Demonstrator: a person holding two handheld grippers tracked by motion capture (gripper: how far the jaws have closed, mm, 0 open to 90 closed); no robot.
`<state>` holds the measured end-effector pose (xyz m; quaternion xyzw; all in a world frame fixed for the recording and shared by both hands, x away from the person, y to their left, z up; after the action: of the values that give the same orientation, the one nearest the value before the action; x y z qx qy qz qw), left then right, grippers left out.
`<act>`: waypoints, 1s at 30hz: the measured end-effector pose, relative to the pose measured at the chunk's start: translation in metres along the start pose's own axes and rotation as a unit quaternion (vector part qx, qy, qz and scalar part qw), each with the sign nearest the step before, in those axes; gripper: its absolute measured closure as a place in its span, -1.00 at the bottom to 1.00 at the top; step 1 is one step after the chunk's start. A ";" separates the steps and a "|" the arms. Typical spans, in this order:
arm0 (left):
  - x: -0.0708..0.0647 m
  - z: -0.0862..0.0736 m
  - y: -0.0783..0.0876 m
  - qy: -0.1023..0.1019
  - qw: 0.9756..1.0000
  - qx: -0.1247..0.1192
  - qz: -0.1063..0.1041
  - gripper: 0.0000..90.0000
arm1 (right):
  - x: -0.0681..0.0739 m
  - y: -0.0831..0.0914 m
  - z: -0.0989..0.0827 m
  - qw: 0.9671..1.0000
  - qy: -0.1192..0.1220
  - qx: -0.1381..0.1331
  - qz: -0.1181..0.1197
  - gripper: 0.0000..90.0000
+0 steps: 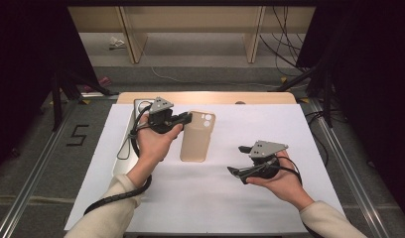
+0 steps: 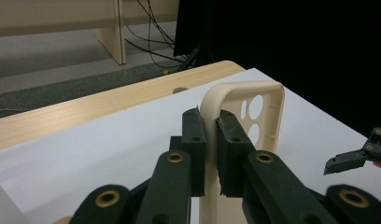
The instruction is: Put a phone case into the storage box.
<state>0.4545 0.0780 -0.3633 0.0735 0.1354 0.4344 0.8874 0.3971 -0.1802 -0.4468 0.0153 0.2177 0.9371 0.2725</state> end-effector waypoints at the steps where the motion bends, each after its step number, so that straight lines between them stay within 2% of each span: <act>1: 0.001 0.000 0.001 0.001 1.000 0.000 0.002 0.84 | -0.001 0.001 0.000 1.000 -0.003 0.000 -0.001 -0.52; 17: 0.012 0.008 0.012 0.005 1.000 -0.015 0.010 0.84 | -0.010 0.011 -0.005 0.999 -0.036 -0.019 -0.015 -0.53; 30: 0.024 0.014 0.023 0.008 0.999 -0.024 0.022 0.84 | -0.016 0.021 -0.010 0.998 -0.050 -0.026 -0.028 -0.55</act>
<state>0.4558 0.1103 -0.3482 0.0518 0.1304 0.4578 0.8779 0.3984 -0.2086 -0.4453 0.0489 0.1802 0.9324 0.3094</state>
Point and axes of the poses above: each handheld gripper's, and its own axes: y roughly backward along the jaws, z roughly out of its top, x roughly to its left, the point moved 4 cm from there along -y, roughly forward along the jaws, and after that the axes turned 8 degrees about -x, right-handed, at the moved point
